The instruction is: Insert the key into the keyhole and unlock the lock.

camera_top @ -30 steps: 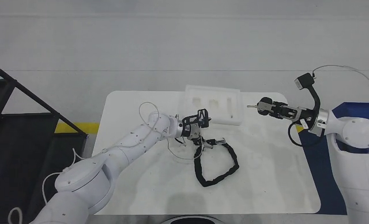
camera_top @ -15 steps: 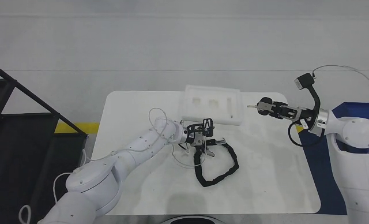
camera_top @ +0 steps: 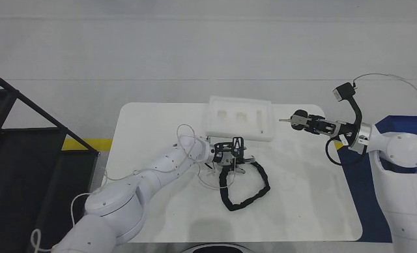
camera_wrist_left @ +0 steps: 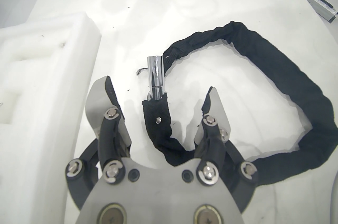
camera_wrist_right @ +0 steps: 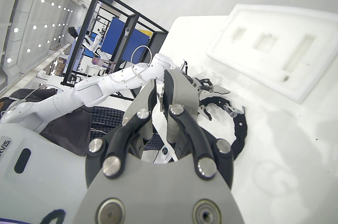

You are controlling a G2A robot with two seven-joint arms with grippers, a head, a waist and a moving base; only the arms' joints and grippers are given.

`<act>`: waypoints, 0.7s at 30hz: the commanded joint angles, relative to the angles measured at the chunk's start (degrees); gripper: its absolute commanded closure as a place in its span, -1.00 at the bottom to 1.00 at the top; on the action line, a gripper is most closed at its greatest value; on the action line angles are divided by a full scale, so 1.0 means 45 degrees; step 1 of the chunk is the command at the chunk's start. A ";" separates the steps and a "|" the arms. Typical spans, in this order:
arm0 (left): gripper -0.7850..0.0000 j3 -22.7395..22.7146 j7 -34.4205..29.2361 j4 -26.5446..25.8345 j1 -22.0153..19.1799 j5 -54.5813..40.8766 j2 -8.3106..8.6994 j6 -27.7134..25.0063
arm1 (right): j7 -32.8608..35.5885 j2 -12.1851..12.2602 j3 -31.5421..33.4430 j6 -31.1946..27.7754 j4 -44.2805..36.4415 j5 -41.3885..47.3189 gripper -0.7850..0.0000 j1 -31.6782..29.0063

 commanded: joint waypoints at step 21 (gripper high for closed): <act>0.04 0.0152 0.0315 0.1715 -0.0320 0.0863 -0.1183 -0.0180 | 0.0000 0.0000 0.0000 0.0000 0.0000 0.0000 1.00 0.0000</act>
